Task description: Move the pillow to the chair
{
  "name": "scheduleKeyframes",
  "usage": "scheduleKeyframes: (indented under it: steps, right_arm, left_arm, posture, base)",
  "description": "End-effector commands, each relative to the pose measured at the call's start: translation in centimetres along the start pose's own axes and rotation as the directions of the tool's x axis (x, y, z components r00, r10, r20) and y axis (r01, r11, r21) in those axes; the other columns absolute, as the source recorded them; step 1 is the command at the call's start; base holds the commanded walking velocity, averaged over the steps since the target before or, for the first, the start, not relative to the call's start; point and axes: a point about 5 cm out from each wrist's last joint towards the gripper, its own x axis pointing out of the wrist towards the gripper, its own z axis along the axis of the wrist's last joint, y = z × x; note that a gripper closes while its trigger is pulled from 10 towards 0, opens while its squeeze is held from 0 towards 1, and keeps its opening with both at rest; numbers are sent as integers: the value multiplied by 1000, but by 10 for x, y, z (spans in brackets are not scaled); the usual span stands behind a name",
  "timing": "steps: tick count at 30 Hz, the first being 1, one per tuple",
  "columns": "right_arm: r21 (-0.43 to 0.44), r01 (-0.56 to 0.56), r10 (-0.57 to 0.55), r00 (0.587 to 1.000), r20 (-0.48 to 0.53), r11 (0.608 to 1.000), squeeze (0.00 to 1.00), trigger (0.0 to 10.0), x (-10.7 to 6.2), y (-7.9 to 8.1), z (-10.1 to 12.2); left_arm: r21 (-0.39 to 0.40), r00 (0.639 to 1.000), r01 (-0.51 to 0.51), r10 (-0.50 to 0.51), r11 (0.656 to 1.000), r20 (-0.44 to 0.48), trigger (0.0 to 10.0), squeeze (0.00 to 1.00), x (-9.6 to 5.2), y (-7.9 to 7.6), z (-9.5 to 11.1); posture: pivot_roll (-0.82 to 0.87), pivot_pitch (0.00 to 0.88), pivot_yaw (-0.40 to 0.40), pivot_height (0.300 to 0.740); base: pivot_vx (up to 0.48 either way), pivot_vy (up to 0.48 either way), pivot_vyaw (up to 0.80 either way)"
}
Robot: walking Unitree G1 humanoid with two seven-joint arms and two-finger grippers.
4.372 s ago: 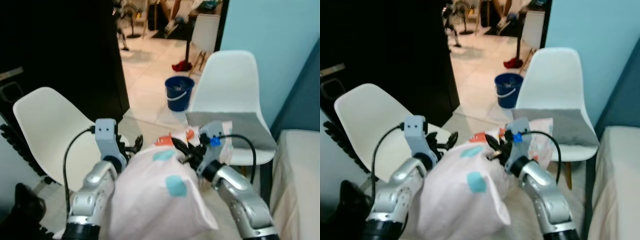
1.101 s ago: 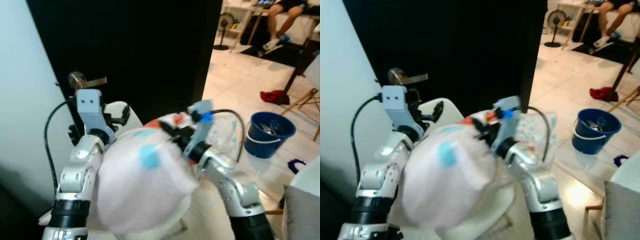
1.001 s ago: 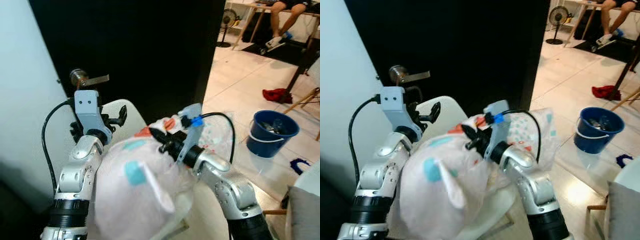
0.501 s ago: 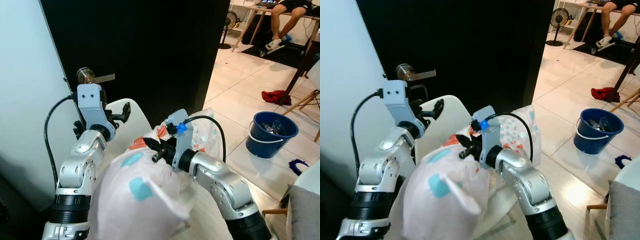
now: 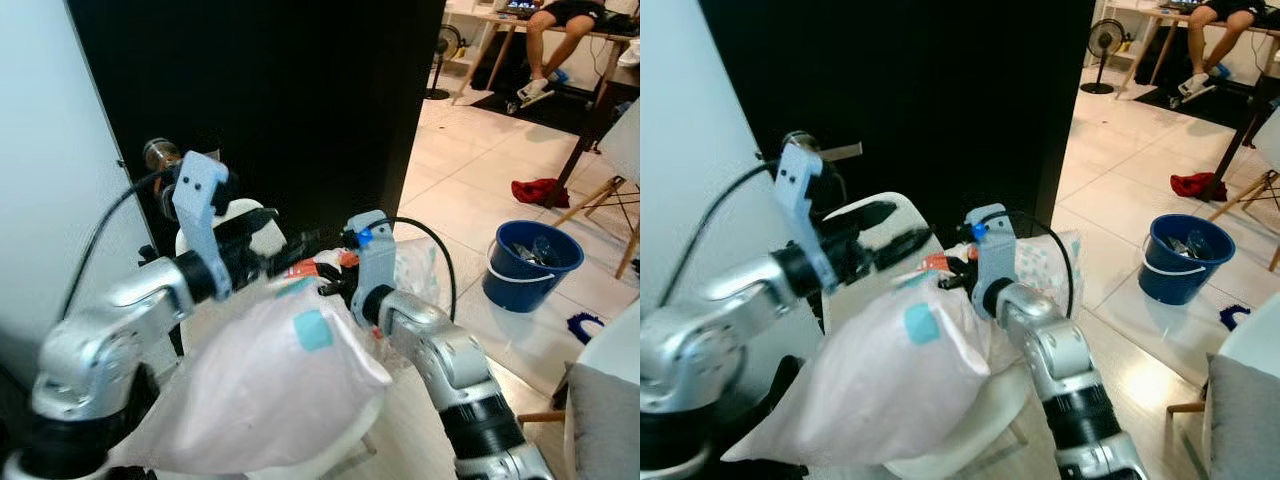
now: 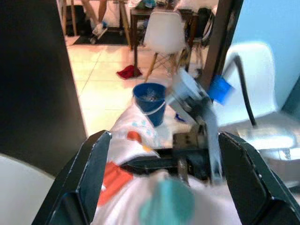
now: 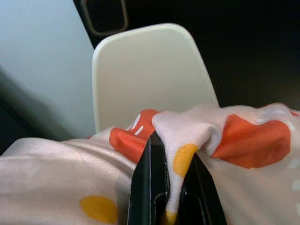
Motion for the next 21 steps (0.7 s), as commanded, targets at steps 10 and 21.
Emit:
scheduleKeyframes:
  steps: [10,21]
  right_arm:
    - [30,98,-99,994,41,995,0,10000,20,-12,21]
    - [38,79,-81,995,50,996,0,10000,26,-10,29]
  left_arm:
    - [24,947,74,-63,997,-315,10000,0,-33,-29,-40]
    - [69,917,124,-87,990,-390,10000,0,-52,-41,-53]
  posture:
    - [35,0,-20,740]
    - [55,0,-36,740]
  base:
    - [0,0,0]
    - [0,0,0]
